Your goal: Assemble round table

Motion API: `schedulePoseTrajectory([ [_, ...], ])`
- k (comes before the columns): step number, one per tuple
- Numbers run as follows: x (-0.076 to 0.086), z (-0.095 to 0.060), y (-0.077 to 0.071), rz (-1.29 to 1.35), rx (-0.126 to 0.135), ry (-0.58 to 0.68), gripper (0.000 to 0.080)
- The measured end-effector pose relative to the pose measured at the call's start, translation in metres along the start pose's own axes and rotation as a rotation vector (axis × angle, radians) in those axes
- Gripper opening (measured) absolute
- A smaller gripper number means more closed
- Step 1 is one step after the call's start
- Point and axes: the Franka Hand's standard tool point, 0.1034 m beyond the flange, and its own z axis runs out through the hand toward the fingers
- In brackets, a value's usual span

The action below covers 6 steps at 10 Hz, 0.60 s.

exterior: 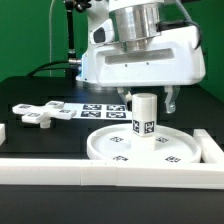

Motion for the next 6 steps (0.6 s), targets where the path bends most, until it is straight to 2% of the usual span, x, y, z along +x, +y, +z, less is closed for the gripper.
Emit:
schedulePoseTrajectory([
  [1, 0.0010, -0.0014, -0.0022, -0.151, -0.009, 0.001, 0.0649],
  [5, 0.0015, -0.0004, 0.0003, -0.436, -0.012, -0.001, 0.0649],
  [6, 0.0029, 0.0000, 0.0026, -0.577, -0.015, -0.001, 0.0649],
])
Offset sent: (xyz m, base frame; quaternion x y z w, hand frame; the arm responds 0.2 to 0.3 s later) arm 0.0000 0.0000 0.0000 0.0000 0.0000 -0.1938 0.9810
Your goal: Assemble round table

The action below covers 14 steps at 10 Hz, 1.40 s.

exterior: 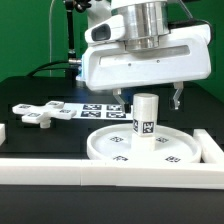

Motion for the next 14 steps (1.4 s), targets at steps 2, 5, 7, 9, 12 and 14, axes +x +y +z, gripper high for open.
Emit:
schedulePoseTrajectory([
  [2, 0.000, 0.002, 0.005, -0.254, -0.012, 0.005, 0.0649],
  [5, 0.000, 0.002, 0.001, -0.568, -0.039, -0.009, 0.0649],
  [7, 0.000, 0.002, 0.005, -0.689, -0.043, -0.014, 0.0649],
  [9, 0.000, 0.002, 0.007, -0.822, -0.049, -0.020, 0.0649],
  [12, 0.001, 0.001, -0.002, -1.139, -0.093, -0.044, 0.0649],
  [14, 0.002, 0.001, -0.006, -1.309, -0.113, -0.066, 0.0649],
])
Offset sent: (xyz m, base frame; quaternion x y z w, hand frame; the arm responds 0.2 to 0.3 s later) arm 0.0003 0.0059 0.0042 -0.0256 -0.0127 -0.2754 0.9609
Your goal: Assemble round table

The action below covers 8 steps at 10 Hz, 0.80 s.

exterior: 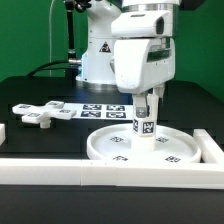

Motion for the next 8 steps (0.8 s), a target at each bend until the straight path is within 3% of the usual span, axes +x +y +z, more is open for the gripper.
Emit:
schedulePoseTrajectory([
  [3, 0.0054, 0.0036, -0.0041, -0.263, -0.009, -0.043, 0.0649],
  [8, -0.0022, 0.0042, -0.0014, -0.567, -0.007, -0.067, 0.0649],
])
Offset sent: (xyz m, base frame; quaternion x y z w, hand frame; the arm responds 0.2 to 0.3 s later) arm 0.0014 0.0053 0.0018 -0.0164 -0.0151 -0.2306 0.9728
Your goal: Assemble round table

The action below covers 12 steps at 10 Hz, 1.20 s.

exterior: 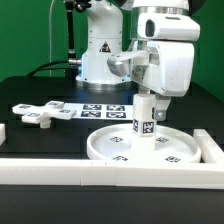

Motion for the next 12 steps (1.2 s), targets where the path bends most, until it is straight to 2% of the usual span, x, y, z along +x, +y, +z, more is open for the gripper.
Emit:
schedulePoseTrajectory([
  [3, -0.0047, 0.0013, -0.0017, 0.002, 0.003, 0.000, 0.0649],
  [4, -0.0053, 0.0016, -0.0023, 0.006, 0.006, -0.001, 0.0552],
  [5, -0.0055, 0.0021, -0.0035, 0.008, 0.011, -0.001, 0.0552],
  [6, -0.0057, 0.0042, -0.0077, 0.008, 0.027, -0.001, 0.0410],
  [10, -0.0059, 0.0044, -0.0077, 0.040, 0.027, -0.001, 0.0410],
  [12, -0.0056, 0.0053, -0.0092, 0.302, 0.036, -0.004, 0.0410],
])
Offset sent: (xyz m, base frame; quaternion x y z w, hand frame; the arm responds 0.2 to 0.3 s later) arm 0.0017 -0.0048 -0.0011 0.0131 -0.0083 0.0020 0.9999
